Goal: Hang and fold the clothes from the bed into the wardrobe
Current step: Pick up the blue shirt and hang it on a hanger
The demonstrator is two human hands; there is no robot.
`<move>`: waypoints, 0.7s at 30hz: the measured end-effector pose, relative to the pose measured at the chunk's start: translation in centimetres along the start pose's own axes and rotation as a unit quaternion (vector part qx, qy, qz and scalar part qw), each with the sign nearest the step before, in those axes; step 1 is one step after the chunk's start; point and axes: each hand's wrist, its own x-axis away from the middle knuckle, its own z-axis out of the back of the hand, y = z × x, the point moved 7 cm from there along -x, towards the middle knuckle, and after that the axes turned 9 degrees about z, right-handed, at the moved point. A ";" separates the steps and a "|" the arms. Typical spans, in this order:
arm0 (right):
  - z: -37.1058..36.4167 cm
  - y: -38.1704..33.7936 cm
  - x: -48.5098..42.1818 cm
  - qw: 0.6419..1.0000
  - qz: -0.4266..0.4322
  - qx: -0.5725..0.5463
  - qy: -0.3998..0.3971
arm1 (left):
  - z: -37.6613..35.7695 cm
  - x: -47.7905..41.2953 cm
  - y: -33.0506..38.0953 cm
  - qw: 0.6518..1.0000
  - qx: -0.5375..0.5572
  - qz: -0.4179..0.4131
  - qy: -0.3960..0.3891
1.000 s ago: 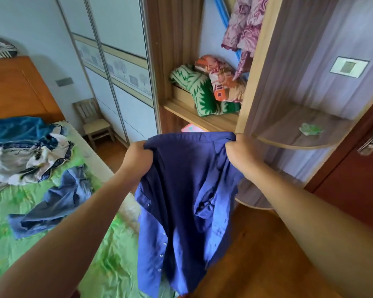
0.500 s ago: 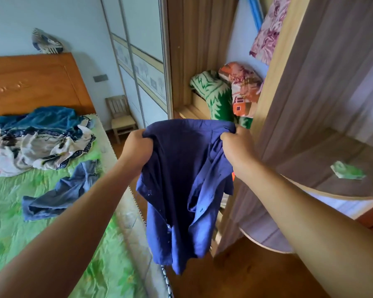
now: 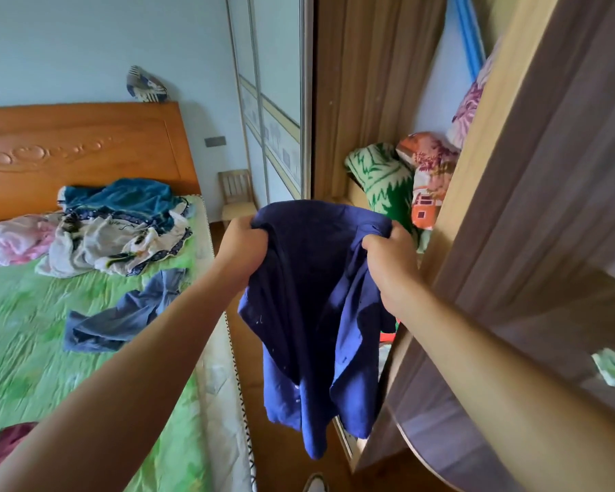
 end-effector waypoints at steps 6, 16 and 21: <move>-0.2 0.6 -4.4 0.998 0.006 -0.031 0.052 | -3.3 -5.0 2.1 1.000 0.001 -0.009 -0.013; -3.7 6.8 -16.6 0.967 -0.011 -0.065 0.245 | -12.5 -20.2 4.0 0.991 -0.027 -0.030 -0.131; -5.1 7.9 -22.0 0.950 -0.011 -0.047 0.310 | -17.6 -26.8 6.0 0.972 -0.007 -0.056 -0.229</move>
